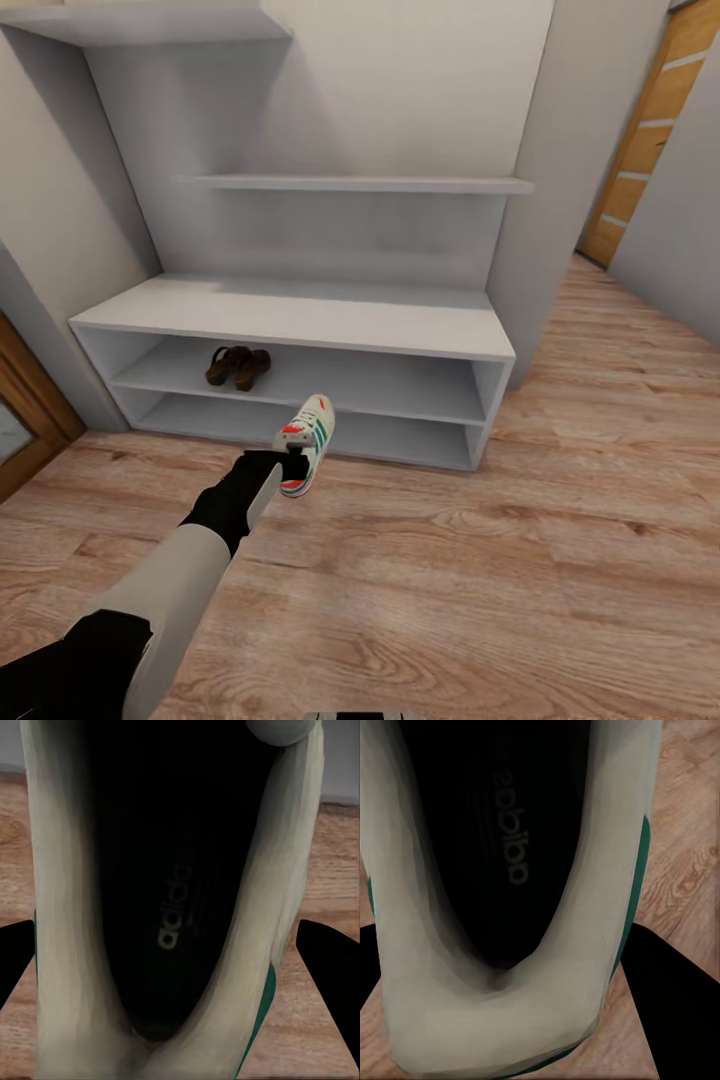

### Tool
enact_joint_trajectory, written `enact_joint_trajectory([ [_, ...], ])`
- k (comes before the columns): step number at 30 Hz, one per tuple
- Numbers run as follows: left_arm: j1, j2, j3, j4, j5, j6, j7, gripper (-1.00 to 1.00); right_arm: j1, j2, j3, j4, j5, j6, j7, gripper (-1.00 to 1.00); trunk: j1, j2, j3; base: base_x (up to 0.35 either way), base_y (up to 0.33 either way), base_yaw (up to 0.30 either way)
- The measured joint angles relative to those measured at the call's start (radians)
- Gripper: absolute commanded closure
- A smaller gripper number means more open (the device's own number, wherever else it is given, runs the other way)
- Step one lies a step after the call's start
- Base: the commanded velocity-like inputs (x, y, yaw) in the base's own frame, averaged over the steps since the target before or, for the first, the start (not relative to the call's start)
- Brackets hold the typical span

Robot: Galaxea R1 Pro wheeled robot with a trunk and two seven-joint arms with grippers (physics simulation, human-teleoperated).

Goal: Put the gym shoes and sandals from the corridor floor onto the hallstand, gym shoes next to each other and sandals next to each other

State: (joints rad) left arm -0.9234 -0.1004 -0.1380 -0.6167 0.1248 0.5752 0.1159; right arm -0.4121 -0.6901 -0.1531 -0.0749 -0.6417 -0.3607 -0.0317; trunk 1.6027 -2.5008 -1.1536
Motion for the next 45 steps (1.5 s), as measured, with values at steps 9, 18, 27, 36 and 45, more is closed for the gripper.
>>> enact_joint_trajectory([
  [9,0.003,0.0,0.0,0.0,0.0,-0.004,0.002,1.0,0.0,0.0,0.0,0.0,0.0,0.001,0.0,1.0,0.004,-0.002,-0.045,0.0,0.0,0.005],
  [18,0.009,0.001,0.0,-0.006,-0.001,-0.009,0.004,1.0,0.0,0.004,0.006,0.001,0.007,-0.001,0.002,1.0,0.004,-0.002,-0.046,0.019,-0.026,0.002],
  [27,0.013,0.003,-0.001,-0.006,-0.001,-0.014,0.004,1.0,0.0,0.004,0.005,0.001,0.006,-0.002,0.001,1.0,0.004,-0.002,-0.046,0.129,-0.224,0.0],
  [36,0.013,0.002,-0.001,-0.008,-0.002,-0.014,0.0,1.0,0.0,0.004,0.005,0.001,0.006,-0.001,0.001,1.0,0.004,-0.002,-0.046,0.093,-0.267,0.0],
  [45,0.013,0.002,0.0,-0.007,-0.002,-0.014,-0.001,1.0,0.0,0.004,0.006,0.001,0.007,-0.001,0.001,1.0,0.004,-0.002,-0.046,0.011,-0.275,0.0],
])
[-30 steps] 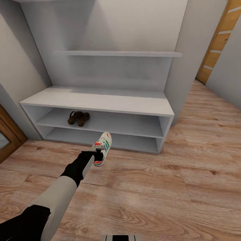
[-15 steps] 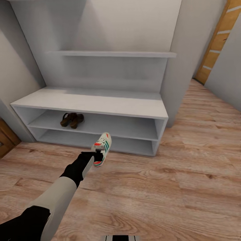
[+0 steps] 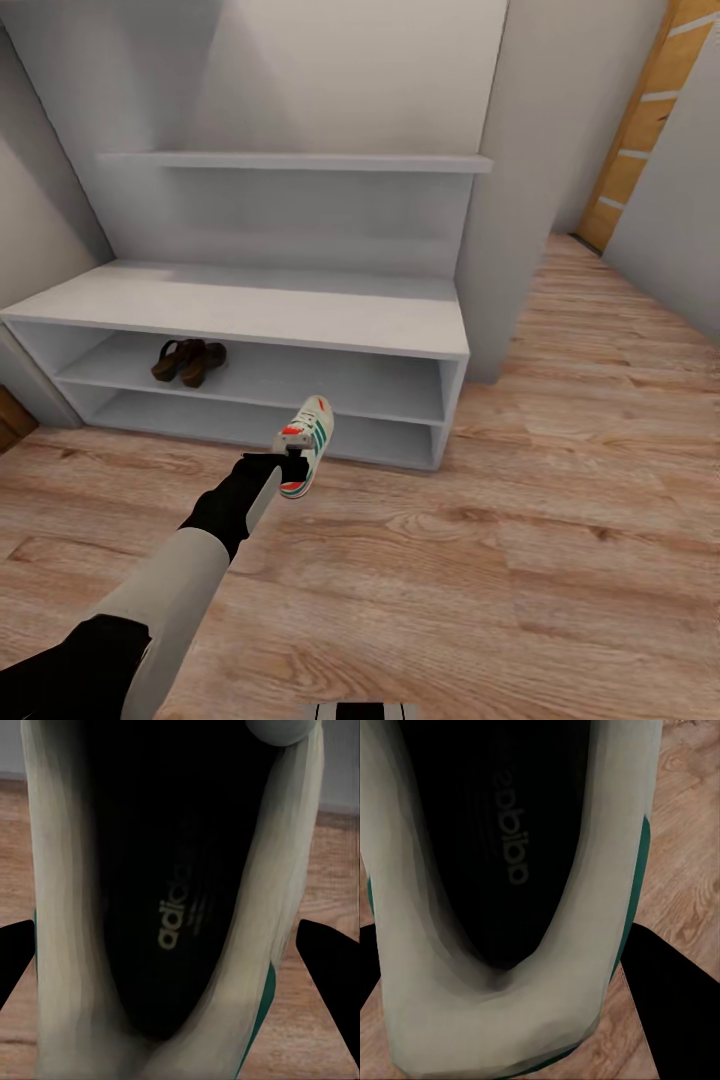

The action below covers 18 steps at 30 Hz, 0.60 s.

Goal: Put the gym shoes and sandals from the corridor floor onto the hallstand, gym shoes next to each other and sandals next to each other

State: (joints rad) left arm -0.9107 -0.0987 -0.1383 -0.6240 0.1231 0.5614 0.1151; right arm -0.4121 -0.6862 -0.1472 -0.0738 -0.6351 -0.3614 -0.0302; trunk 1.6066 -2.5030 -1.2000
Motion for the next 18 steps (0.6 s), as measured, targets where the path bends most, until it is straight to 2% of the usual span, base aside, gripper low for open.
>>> enact_joint_trajectory([
  [9,0.0,0.001,0.002,0.001,0.0,-0.001,0.007,1.0,0.0,0.0,0.0,0.0,0.0,0.0,0.0,1.0,0.0,0.0,0.0,0.048,-0.277,0.0],
  [18,0.0,0.003,0.002,0.003,0.0,-0.001,0.008,1.0,0.0,0.0,0.0,0.0,0.0,0.0,0.0,1.0,0.0,0.0,0.0,0.185,-0.266,0.0],
])
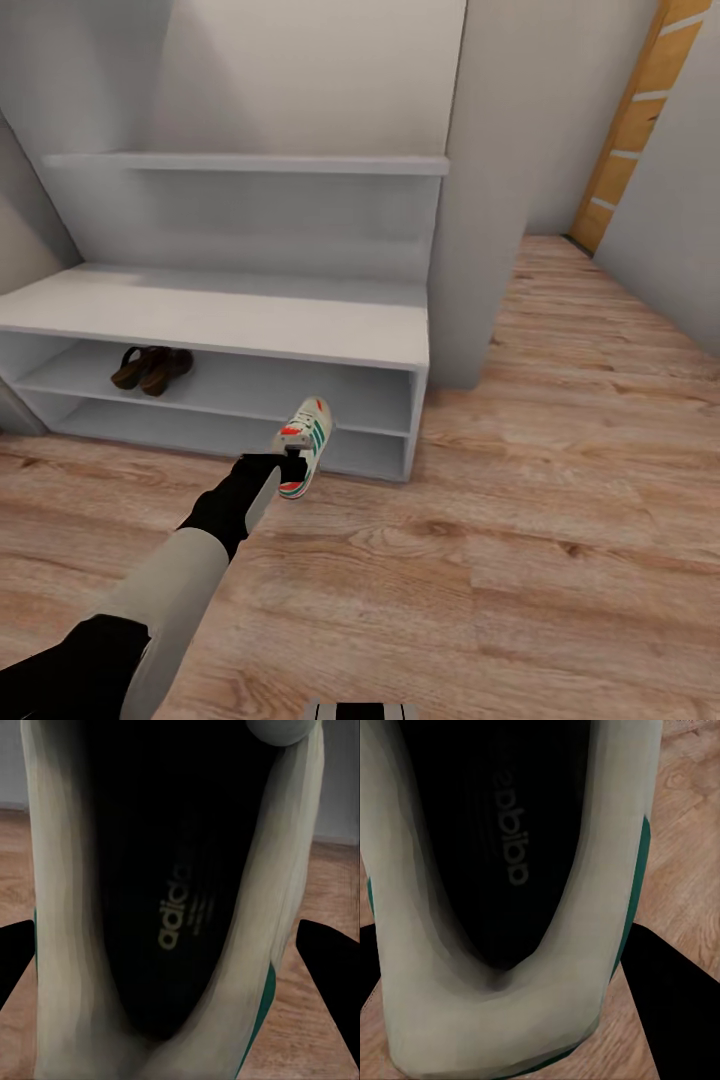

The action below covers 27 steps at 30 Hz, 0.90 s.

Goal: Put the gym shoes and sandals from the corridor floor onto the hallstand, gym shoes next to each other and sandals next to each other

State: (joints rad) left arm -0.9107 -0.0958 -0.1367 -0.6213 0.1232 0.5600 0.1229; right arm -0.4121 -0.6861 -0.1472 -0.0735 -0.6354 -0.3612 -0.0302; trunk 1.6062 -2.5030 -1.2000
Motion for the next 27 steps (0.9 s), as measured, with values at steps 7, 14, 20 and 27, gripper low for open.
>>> enact_joint_trajectory([
  [7,0.0,0.001,-0.001,0.0,-0.002,-0.001,0.001,1.0,0.0,0.0,-0.001,-0.001,0.0,0.0,0.0,1.0,0.0,0.0,0.0,0.181,-0.163,0.0],
  [14,0.004,0.008,-0.004,0.012,-0.005,-0.009,0.003,1.0,0.0,0.0,-0.001,0.0,0.0,0.0,0.0,1.0,0.0,0.0,0.0,0.081,-0.014,0.0],
  [20,0.027,0.012,-0.006,0.018,-0.005,-0.074,0.002,1.0,0.0,0.002,-0.001,0.0,0.0,0.0,0.0,1.0,0.0,0.0,0.0,0.277,-0.001,0.0],
  [27,0.03,0.011,-0.007,0.017,-0.004,-0.088,0.002,1.0,0.0,0.002,0.0,0.0,0.0,0.0,0.0,1.0,0.0,0.0,0.0,0.063,0.0,0.0],
])
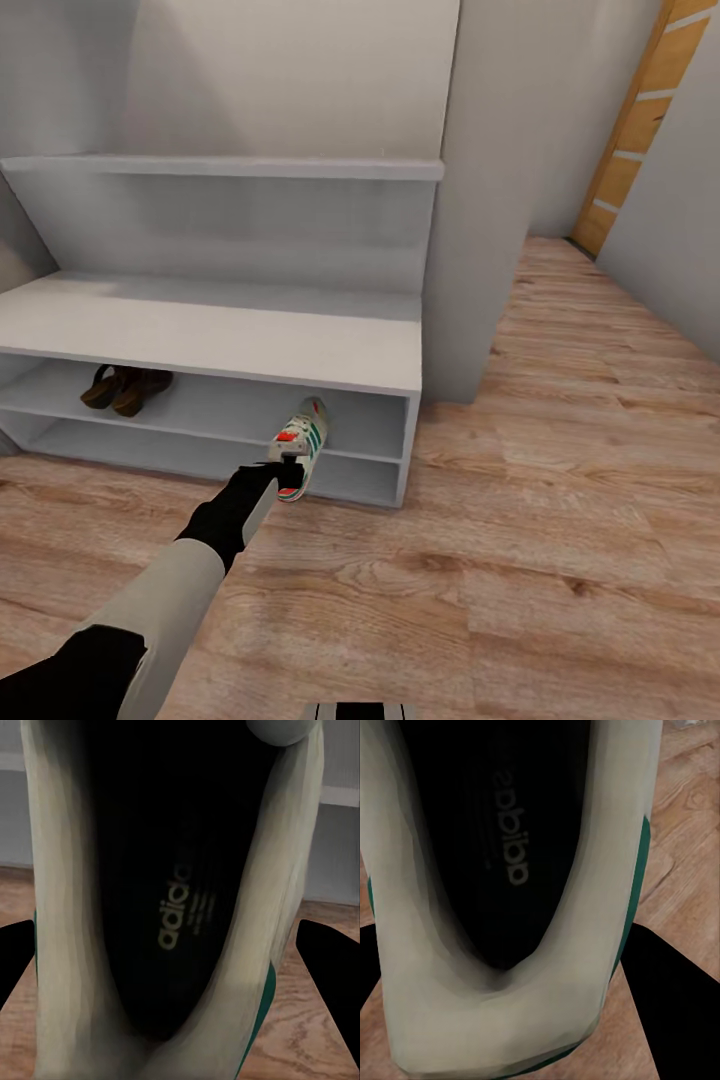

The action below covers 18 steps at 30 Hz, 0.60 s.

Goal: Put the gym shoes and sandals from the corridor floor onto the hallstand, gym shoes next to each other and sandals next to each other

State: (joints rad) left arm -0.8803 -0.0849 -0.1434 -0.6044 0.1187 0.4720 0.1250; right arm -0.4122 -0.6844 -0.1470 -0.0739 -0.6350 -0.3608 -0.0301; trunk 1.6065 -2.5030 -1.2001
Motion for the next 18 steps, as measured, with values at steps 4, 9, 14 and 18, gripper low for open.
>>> enact_joint_trajectory([
  [4,0.0,-0.003,0.0,0.0,0.001,0.0,0.0,1.0,0.0,0.0,0.0,0.0,0.0,0.0,0.0,1.0,0.0,0.0,0.0,0.221,0.0,0.0],
  [9,0.0,-0.005,0.0,0.0,0.002,0.001,0.0,1.0,0.0,0.0,0.001,0.0,0.0,0.0,0.0,1.0,0.0,0.0,0.0,0.28,0.0,0.0],
  [14,0.0,-0.006,0.001,-0.001,0.002,0.001,0.0,1.0,0.0,0.0,0.0,0.0,0.001,0.0,0.0,1.0,0.0,0.0,0.0,0.06,0.0,0.0],
  [18,0.0,-0.007,0.001,0.0,0.004,0.001,0.0,1.0,0.0,0.0,0.0,0.0,0.001,0.0,0.0,1.0,0.0,0.0,0.0,0.053,-0.014,0.0],
])
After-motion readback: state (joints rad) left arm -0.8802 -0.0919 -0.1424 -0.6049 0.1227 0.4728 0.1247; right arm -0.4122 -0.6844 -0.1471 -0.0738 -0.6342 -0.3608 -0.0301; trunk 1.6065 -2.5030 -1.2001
